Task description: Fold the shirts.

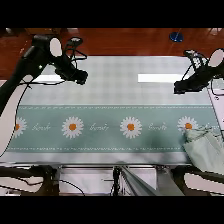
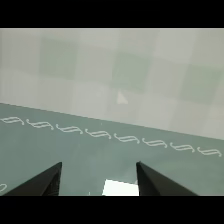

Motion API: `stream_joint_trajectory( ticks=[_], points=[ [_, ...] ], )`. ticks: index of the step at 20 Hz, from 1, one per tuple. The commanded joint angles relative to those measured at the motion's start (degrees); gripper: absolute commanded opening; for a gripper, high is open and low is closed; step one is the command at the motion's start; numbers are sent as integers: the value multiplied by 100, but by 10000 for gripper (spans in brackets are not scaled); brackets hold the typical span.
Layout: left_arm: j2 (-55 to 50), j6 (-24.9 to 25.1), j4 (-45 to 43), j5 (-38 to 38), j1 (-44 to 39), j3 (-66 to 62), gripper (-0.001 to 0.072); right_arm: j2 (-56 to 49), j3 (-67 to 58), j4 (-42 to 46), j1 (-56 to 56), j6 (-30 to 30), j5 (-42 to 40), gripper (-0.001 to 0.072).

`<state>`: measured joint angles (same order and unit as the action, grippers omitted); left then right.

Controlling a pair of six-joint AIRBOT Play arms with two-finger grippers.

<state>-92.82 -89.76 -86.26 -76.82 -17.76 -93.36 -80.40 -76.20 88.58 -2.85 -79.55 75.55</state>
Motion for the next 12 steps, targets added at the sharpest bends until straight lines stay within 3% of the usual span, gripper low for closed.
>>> stream_joint_trajectory(
  ticks=[1,12],
  points=[
    [-118,-157,184,-192,142,-7,537,-7,-4,31,28,-13,-109,547],
    [-389,-157,186,-186,142,-7,537,-9,-4,33,28,-15,-107,546]
  ],
)
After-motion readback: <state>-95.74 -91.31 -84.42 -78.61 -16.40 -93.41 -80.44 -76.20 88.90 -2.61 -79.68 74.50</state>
